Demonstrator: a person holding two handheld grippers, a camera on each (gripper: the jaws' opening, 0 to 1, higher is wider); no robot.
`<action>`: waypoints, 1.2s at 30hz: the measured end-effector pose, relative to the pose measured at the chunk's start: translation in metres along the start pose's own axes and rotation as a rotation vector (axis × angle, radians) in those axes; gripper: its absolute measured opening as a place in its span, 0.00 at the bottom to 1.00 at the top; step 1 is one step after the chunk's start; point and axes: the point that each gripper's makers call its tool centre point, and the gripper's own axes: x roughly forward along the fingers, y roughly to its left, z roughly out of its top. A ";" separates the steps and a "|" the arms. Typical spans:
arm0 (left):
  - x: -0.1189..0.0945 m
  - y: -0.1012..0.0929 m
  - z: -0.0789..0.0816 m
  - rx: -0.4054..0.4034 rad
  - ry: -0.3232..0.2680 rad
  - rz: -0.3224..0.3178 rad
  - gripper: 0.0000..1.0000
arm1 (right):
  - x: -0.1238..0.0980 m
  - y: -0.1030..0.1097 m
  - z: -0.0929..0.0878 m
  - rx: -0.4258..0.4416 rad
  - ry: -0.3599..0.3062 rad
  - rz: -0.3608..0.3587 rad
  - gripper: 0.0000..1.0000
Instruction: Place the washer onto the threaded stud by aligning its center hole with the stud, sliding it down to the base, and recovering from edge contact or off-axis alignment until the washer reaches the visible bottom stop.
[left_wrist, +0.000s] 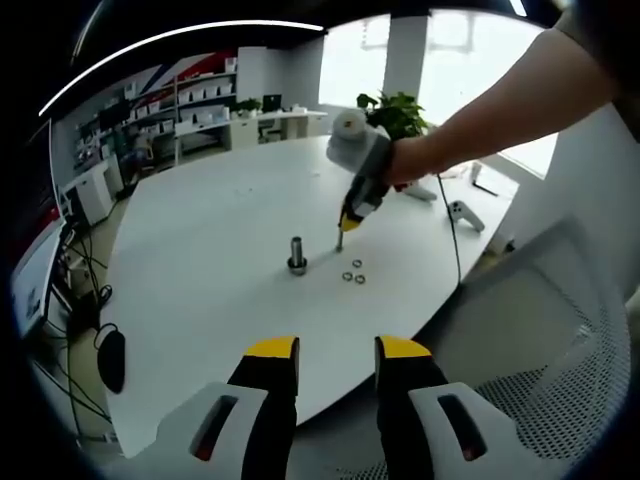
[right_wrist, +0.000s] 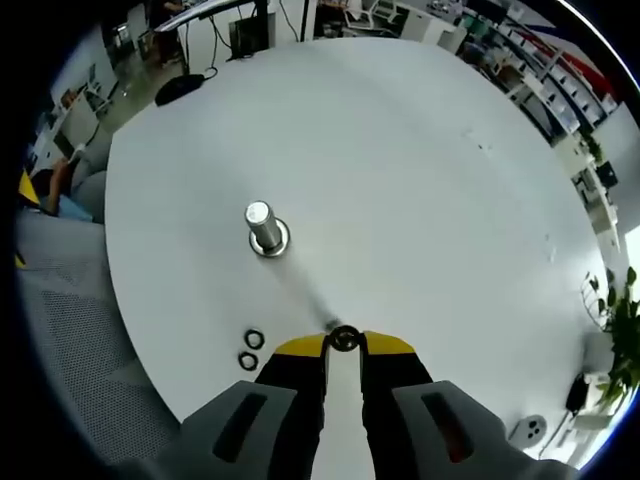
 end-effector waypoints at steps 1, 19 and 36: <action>0.000 0.000 0.000 0.000 0.001 0.002 0.28 | 0.002 0.001 0.000 -0.002 0.007 0.006 0.14; 0.002 0.003 -0.005 0.000 0.030 0.010 0.27 | 0.039 0.010 -0.020 -0.050 0.102 0.051 0.14; 0.002 0.004 -0.008 0.001 0.048 0.015 0.25 | 0.040 0.010 -0.025 0.008 0.091 0.071 0.23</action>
